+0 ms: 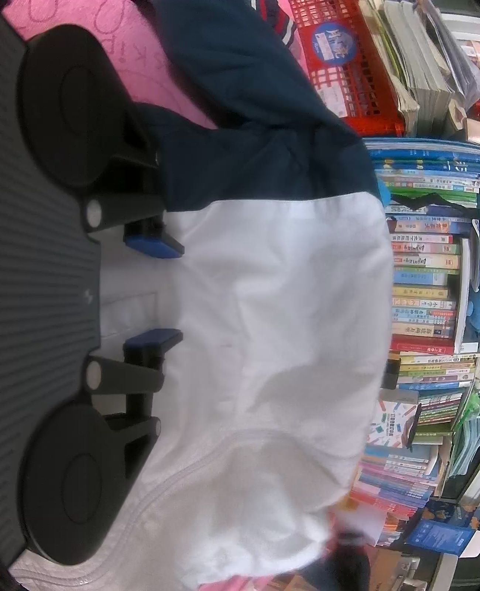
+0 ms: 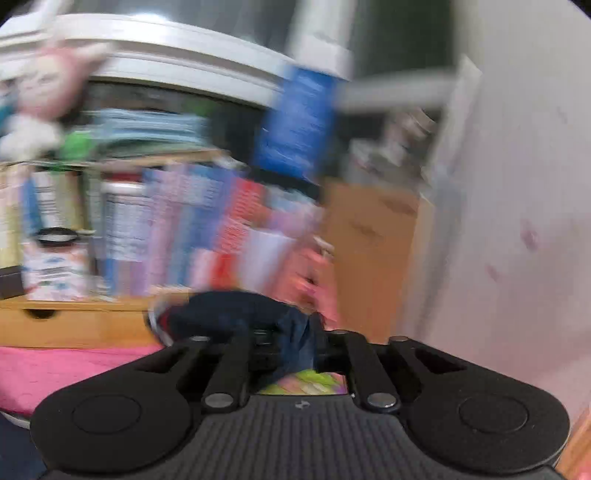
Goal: Fold clothes
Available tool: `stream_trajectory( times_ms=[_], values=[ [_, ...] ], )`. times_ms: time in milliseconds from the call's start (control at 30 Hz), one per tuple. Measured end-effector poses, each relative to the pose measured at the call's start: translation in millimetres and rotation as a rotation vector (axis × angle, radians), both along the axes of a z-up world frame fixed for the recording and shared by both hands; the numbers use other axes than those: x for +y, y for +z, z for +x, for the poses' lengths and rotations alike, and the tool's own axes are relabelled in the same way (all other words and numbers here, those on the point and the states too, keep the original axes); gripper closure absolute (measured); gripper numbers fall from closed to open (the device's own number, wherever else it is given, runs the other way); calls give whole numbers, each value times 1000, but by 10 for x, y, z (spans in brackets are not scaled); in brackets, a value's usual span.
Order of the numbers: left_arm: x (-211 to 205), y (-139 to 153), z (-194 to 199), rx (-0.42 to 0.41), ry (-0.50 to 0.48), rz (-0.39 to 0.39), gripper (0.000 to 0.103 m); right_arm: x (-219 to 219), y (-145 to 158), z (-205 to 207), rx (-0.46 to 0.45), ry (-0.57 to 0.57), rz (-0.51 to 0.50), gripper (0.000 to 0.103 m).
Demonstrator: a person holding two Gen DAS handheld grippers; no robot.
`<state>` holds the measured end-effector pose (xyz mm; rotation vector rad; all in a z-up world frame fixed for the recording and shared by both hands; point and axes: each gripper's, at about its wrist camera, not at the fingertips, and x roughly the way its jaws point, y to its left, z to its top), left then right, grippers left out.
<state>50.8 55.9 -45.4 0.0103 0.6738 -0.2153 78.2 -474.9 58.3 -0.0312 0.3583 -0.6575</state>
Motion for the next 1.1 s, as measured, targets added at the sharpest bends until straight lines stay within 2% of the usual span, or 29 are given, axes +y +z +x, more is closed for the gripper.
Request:
stream_trajectory(
  times_ms=[67, 133, 200, 233, 300, 333, 367, 433, 500, 533, 600, 667, 767, 800, 833, 867, 900, 967, 1033, 1067, 1100],
  values=[
    [-3, 0, -5, -1, 0, 4, 62, -399, -248, -60, 86, -70, 107, 57],
    [-4, 4, -8, 0, -2, 6, 60, -621, -523, -102, 172, -130, 251, 51],
    [-10, 4, -12, 0, -7, 7, 57, -622, -731, -206, 205, -133, 361, 44],
    [-13, 4, -14, 0, -10, 8, 56, -590, -811, -256, 219, -129, 401, 37],
    [-21, 6, -15, 0, -12, 13, 55, -334, -831, -339, 239, -92, 394, 36],
    [-22, 7, -15, 0, -12, 14, 55, -114, -793, -354, 252, -76, 348, 36],
    [-24, 9, -15, 0, -12, 15, 55, 178, -752, -347, 265, -37, 285, 36],
    [-30, 11, -15, 0, -13, 17, 55, 753, -658, -255, 283, 135, 161, 36],
    [-34, 13, -16, 1, -15, 17, 53, 1293, -520, -124, 248, 326, 84, 34],
    [-35, 13, -15, 1, -16, 17, 53, 1507, -444, 2, 224, 415, 99, 30],
    [-38, 16, -14, 1, -17, 19, 53, 1878, -359, 437, 210, 583, 197, 26],
    [-41, 20, -14, 2, -16, 18, 53, 2290, -420, 978, 274, 709, 279, 21],
    [-31, 23, -18, 2, -15, 10, 52, 2838, -730, 1562, 392, 782, 251, 9],
    [-24, 25, -18, 3, -15, 3, 52, 2983, -845, 1733, 439, 782, 247, 11],
    [-18, 26, -17, 4, -16, -5, 51, 3029, -955, 1867, 499, 734, 266, 25],
    [-12, 27, -16, 5, -18, -12, 50, 3075, -1064, 2002, 560, 685, 285, 70],
    [-7, 28, -16, 6, -21, -18, 48, 3106, -1131, 2104, 591, 642, 286, 84],
    [-3, 32, -13, 7, -24, -22, 47, 3094, -1050, 2141, 513, 591, 202, 93],
    [-7, 32, -14, 8, -27, -21, 46, 3082, -968, 2178, 434, 540, 118, 94],
    [-10, 32, -15, 8, -29, -21, 46, 3082, -906, 2189, 374, 517, 60, 94],
    [-11, 39, -17, 8, -30, -22, 45, 3094, -803, 2177, 263, 499, -37, 94]
  ],
)
